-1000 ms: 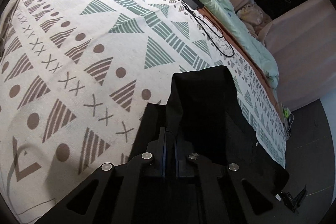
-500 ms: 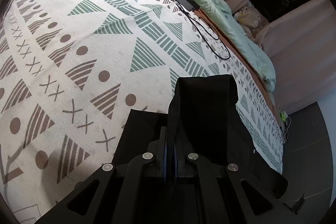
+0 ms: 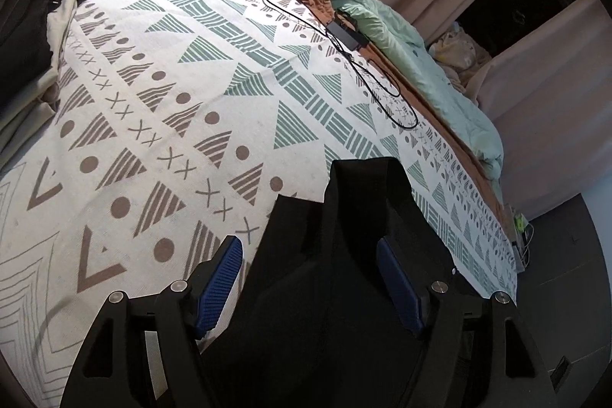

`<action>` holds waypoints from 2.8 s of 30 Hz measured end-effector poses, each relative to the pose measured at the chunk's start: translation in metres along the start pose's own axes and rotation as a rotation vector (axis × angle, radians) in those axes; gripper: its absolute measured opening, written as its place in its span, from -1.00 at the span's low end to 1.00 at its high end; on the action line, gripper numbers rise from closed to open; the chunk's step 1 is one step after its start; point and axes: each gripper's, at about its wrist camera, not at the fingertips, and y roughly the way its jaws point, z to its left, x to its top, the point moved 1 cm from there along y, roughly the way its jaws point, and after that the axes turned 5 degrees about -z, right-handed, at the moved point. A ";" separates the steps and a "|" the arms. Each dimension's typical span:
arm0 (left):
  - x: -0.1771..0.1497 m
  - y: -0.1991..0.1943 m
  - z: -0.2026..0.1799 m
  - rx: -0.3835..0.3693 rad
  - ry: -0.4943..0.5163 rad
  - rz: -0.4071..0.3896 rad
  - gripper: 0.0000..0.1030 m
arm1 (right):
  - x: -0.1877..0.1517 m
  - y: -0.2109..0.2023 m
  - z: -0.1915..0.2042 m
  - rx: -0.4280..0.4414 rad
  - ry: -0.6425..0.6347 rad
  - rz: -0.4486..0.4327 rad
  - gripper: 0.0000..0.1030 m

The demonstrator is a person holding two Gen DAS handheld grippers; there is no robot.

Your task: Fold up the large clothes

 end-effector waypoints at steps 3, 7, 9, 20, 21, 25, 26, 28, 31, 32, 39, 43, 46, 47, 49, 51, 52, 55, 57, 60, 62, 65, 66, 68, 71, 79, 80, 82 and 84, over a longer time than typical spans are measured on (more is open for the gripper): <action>-0.009 -0.011 0.006 0.010 -0.005 0.011 0.43 | -0.014 0.004 0.030 0.048 -0.074 0.036 0.02; -0.023 -0.026 0.019 0.027 -0.010 0.016 0.43 | -0.037 0.012 0.069 0.078 -0.157 0.088 0.02; -0.033 -0.028 0.026 0.034 -0.019 0.035 0.43 | -0.046 0.015 0.084 0.089 -0.191 0.105 0.02; -0.065 -0.020 0.054 0.091 -0.040 0.106 0.40 | -0.088 0.056 0.134 0.014 -0.328 0.205 0.11; -0.065 -0.015 0.054 0.086 -0.045 0.121 0.30 | -0.090 0.060 0.135 0.002 -0.329 0.207 0.11; -0.063 -0.004 0.050 0.107 -0.031 0.114 0.28 | -0.087 0.070 0.139 -0.038 -0.323 0.181 0.11; -0.062 -0.003 0.048 0.105 -0.028 0.113 0.28 | -0.087 0.073 0.140 -0.045 -0.325 0.176 0.11; -0.059 -0.001 0.046 0.104 -0.028 0.106 0.28 | -0.083 0.082 0.143 -0.060 -0.330 0.171 0.11; -0.054 0.006 0.043 0.116 -0.029 0.098 0.28 | -0.077 0.091 0.149 -0.072 -0.336 0.163 0.11; -0.054 0.008 0.043 0.114 -0.028 0.099 0.28 | -0.074 0.094 0.150 -0.073 -0.339 0.159 0.11; -0.045 0.013 0.044 0.111 -0.038 0.099 0.28 | -0.044 0.110 0.157 -0.016 -0.313 0.115 0.07; -0.042 0.009 0.048 0.116 -0.058 0.090 0.28 | -0.024 0.125 0.157 -0.019 -0.288 0.105 0.04; -0.041 0.007 0.050 0.121 -0.062 0.079 0.28 | -0.011 0.133 0.160 -0.018 -0.268 0.091 0.03; -0.041 0.006 0.050 0.123 -0.060 0.076 0.28 | -0.008 0.134 0.159 -0.019 -0.269 0.086 0.03; -0.040 0.006 0.051 0.128 -0.059 0.071 0.28 | -0.002 0.137 0.159 -0.020 -0.265 0.075 0.03; -0.040 0.005 0.052 0.132 -0.063 0.065 0.28 | 0.000 0.137 0.158 -0.016 -0.245 0.062 0.03; -0.039 0.003 0.053 0.134 -0.067 0.060 0.28 | 0.002 0.138 0.156 -0.011 -0.235 0.061 0.03; -0.038 -0.002 0.056 0.136 -0.086 0.045 0.28 | 0.000 0.124 0.160 0.010 -0.234 0.043 0.03; -0.039 -0.008 0.060 0.131 -0.101 0.036 0.28 | -0.005 0.113 0.165 0.029 -0.248 0.038 0.03; -0.044 -0.018 0.067 0.118 -0.136 0.027 0.28 | -0.014 0.101 0.171 0.066 -0.263 0.042 0.03; -0.046 -0.027 0.070 0.103 -0.159 0.020 0.28 | -0.021 0.094 0.171 0.089 -0.255 0.051 0.03; -0.051 -0.046 0.074 0.079 -0.183 -0.004 0.28 | -0.032 0.082 0.166 0.127 -0.210 0.062 0.03; -0.054 -0.052 0.074 0.070 -0.187 -0.012 0.28 | -0.035 0.077 0.164 0.135 -0.195 0.064 0.03; -0.061 -0.065 0.076 0.050 -0.191 -0.017 0.28 | -0.040 0.068 0.162 0.144 -0.189 0.064 0.03; -0.072 -0.082 0.082 0.026 -0.204 -0.022 0.28 | -0.046 0.052 0.164 0.160 -0.211 0.047 0.03; -0.093 -0.100 0.093 -0.010 -0.237 0.046 0.28 | -0.086 0.020 0.161 0.214 -0.245 0.068 0.03; -0.097 -0.100 0.095 -0.017 -0.245 0.060 0.28 | -0.090 0.017 0.160 0.218 -0.250 0.070 0.03; -0.103 -0.099 0.098 -0.026 -0.261 0.084 0.28 | -0.098 0.010 0.157 0.231 -0.251 0.076 0.03; -0.108 -0.097 0.098 -0.038 -0.269 0.105 0.28 | -0.103 0.005 0.154 0.241 -0.247 0.079 0.03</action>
